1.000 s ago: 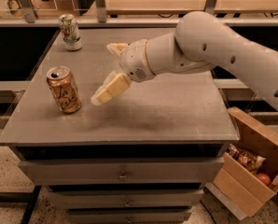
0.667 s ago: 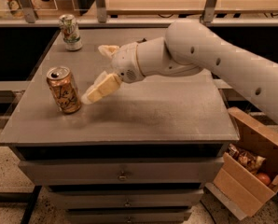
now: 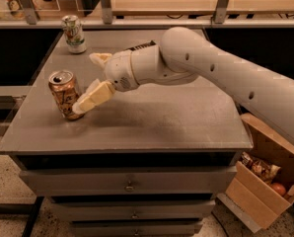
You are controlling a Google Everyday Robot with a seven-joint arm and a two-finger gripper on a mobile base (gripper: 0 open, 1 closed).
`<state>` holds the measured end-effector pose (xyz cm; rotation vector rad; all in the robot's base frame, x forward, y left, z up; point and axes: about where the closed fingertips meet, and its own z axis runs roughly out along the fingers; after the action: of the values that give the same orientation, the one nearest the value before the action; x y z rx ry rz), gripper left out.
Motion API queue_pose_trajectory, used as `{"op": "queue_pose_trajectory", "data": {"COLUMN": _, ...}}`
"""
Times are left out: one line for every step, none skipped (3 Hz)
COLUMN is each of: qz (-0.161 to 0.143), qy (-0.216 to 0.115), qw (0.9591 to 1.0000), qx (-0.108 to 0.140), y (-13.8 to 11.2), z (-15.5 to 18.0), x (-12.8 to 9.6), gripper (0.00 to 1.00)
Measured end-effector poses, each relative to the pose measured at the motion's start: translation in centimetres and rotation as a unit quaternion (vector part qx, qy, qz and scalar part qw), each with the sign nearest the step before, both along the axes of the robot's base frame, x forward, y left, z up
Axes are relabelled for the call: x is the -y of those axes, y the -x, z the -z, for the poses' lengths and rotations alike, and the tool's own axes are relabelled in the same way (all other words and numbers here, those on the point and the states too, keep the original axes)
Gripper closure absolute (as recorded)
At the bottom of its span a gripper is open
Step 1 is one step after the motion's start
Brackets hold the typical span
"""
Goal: Knock orange can over
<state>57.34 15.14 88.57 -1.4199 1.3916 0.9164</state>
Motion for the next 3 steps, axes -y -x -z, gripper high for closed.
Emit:
{"op": "queue_pose_trajectory", "data": {"qz": -0.018, "qy": -0.017, "qw": 0.9996, "qx": -0.013, "y": 0.8, "z": 0.4, "x": -1.6, "gripper": 0.00}}
{"op": "queue_pose_trajectory", "data": {"qz": -0.030, "qy": -0.040, "qw": 0.9986, "qx": -0.017, "y": 1.7, "z": 0.9, "x": -2.9, "gripper": 0.00}}
{"op": "queue_pose_trajectory", "data": {"qz": -0.041, "qy": -0.058, "qw": 0.9974, "qx": 0.002, "y": 2.3, "z": 0.7, "x": -3.7, "gripper": 0.18}}
